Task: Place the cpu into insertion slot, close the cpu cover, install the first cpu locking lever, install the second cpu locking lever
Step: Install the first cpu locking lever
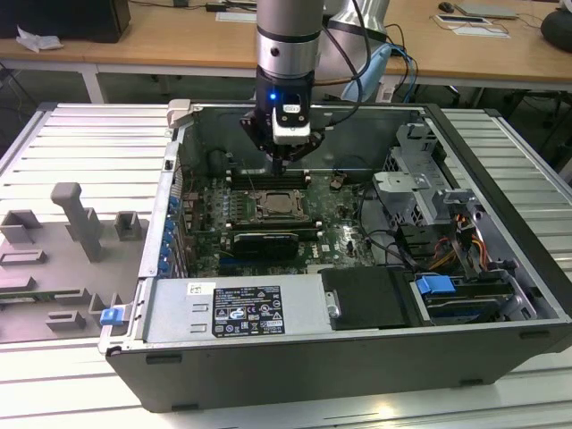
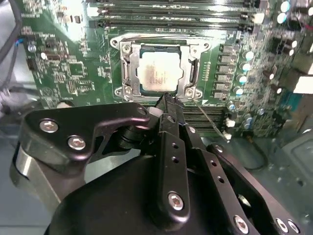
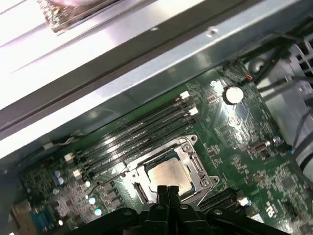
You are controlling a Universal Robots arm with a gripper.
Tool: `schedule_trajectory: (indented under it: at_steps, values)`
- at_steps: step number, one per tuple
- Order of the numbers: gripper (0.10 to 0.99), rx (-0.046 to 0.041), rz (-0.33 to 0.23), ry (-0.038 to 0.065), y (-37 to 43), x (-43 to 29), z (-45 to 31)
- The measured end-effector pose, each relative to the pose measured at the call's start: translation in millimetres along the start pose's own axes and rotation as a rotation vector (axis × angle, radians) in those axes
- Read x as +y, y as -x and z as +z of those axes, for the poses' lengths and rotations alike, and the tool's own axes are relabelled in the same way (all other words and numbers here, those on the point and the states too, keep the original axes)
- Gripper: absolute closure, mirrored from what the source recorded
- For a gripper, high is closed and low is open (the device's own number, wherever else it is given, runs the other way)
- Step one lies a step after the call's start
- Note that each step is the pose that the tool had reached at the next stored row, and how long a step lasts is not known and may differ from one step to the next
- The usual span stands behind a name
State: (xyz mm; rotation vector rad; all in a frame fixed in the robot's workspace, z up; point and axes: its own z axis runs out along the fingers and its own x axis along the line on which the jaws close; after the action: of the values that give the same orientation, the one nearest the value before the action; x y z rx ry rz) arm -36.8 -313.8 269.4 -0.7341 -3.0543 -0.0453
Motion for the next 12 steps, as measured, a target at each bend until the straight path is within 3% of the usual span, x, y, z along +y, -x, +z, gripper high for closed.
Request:
schedule_trajectory:
  at_steps: [2,12]
  values:
    - [0.980,0.0018,-0.062,0.000,0.0,0.0,0.0]
    - [0.980,0.0074,-0.265,-0.002,0.0,0.0,0.1]
